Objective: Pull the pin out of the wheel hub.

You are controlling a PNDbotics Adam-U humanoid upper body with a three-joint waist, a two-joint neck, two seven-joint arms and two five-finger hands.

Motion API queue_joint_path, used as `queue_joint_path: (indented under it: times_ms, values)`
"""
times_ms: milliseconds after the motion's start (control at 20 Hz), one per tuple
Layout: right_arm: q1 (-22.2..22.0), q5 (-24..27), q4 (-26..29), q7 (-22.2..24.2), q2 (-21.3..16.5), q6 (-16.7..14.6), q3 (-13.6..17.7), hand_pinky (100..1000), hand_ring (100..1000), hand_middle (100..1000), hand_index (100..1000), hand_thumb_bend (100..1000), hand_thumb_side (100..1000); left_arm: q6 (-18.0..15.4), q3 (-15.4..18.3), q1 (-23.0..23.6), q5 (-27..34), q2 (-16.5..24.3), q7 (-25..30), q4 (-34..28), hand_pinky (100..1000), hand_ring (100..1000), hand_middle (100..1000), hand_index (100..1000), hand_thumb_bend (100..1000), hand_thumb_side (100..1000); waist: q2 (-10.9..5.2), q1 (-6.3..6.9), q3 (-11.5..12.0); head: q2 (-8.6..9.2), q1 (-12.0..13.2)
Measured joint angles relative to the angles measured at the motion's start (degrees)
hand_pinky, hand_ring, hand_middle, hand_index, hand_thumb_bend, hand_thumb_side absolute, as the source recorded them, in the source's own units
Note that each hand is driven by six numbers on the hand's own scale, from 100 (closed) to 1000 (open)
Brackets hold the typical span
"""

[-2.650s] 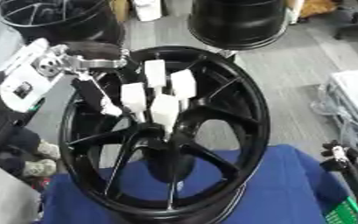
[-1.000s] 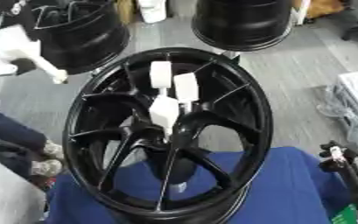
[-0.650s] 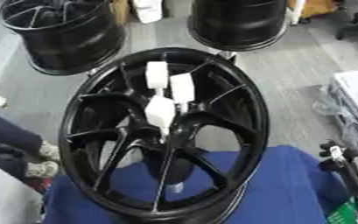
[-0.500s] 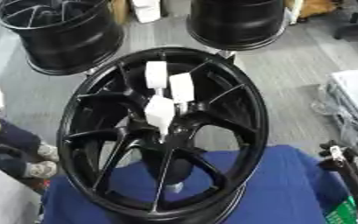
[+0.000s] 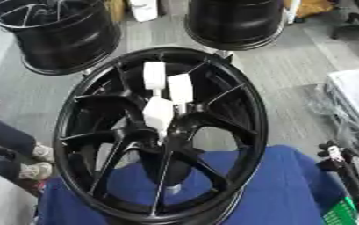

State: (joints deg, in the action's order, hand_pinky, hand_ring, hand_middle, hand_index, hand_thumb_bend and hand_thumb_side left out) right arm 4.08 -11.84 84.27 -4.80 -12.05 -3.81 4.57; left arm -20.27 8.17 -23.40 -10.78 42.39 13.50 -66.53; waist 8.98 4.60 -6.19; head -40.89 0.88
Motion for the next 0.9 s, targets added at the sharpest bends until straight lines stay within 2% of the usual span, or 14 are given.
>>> queue_joint_path:
  times_ms: [200,400,600,750,900]
  values:
    - [0.2,0.0,0.0,-0.1,0.3,0.0,0.1,589,546,583,712,100,896,4.6,5.4,7.3,10.9,-8.5,0.1,-14.8,756,599,655,785,490,671,0.37,-0.58,1.0,0.24,-0.6]
    - [0.2,0.0,0.1,-0.4,0.3,0.1,0.4,588,546,583,711,100,894,10.9,10.6,11.3,15.0,-19.3,0.5,-25.2,743,561,604,767,477,695,0.48,-1.20,2.0,0.29,-1.1]
    - [0.4,0.0,0.1,-0.7,0.7,0.3,0.7,587,545,583,711,100,893,17.0,14.4,14.0,16.9,-29.1,-0.8,-30.3,738,548,588,758,474,713,0.70,-1.66,2.6,0.82,-1.6]
    - [0.4,0.1,0.1,-0.8,0.8,0.3,0.7,587,546,583,711,100,892,19.7,15.1,15.6,17.5,-32.4,-1.1,-32.2,736,543,583,754,471,718,0.71,-1.81,2.7,1.07,-1.6]
    - [0.5,0.1,0.1,-0.8,0.8,0.3,0.7,588,546,583,711,100,895,21.3,15.2,15.8,17.5,-33.9,-1.3,-32.7,735,541,581,752,469,720,0.99,-1.96,2.6,1.28,-1.6]
